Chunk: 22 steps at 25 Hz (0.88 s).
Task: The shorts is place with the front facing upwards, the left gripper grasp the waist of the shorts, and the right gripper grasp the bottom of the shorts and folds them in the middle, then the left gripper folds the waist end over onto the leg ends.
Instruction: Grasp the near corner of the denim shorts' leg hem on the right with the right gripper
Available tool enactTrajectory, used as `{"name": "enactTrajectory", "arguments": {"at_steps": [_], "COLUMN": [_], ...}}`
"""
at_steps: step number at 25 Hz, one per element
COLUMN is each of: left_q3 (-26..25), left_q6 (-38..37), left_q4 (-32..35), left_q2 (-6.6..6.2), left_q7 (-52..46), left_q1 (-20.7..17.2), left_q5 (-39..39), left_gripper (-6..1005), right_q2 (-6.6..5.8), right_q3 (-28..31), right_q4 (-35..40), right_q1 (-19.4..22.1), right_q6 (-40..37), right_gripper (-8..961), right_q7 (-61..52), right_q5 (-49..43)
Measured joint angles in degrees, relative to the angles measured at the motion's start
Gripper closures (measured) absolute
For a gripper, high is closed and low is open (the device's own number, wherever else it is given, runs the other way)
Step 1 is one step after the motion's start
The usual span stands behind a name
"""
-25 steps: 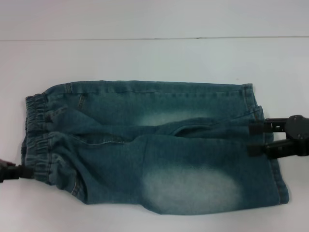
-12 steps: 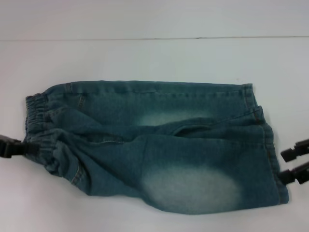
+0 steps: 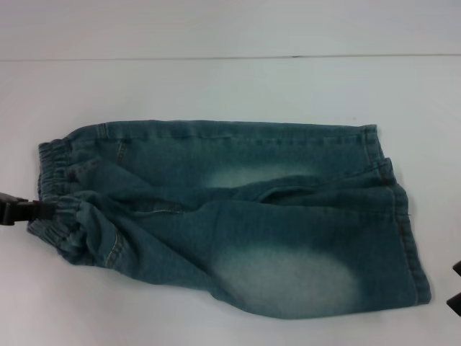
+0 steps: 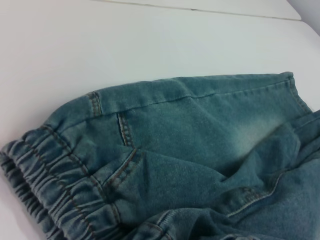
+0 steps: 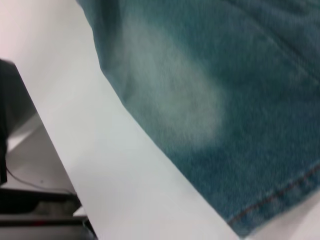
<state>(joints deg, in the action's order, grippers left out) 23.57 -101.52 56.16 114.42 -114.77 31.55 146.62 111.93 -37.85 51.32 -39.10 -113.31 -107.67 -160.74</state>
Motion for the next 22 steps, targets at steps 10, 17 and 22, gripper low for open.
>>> {"name": "enactTrajectory", "arguments": {"at_steps": [10,17,22], "left_q3": [0.2,0.1,0.1], "left_q6": [0.7,0.7,0.8], "left_q4": [0.0,0.0,-0.1], "left_q2": [0.32,0.36,0.42], "left_q7": [0.0,0.0,0.0], "left_q1": [0.0,0.0,0.0], "left_q5": [0.0,0.0,0.0], "left_gripper": [947,944,941], "right_q2": [1.13,2.28,2.83], "right_q3": [-5.4,-6.7,-7.8], "right_q4": [-2.6,-3.6,-6.6], "right_q1": [-0.6,-1.4,-2.6], "right_q6": [2.9,4.1,6.1], "right_gripper": [6,7,9], "right_q7": [-2.0,-2.2,-2.1], "right_q5": [-1.7,-1.9,-2.0]}}
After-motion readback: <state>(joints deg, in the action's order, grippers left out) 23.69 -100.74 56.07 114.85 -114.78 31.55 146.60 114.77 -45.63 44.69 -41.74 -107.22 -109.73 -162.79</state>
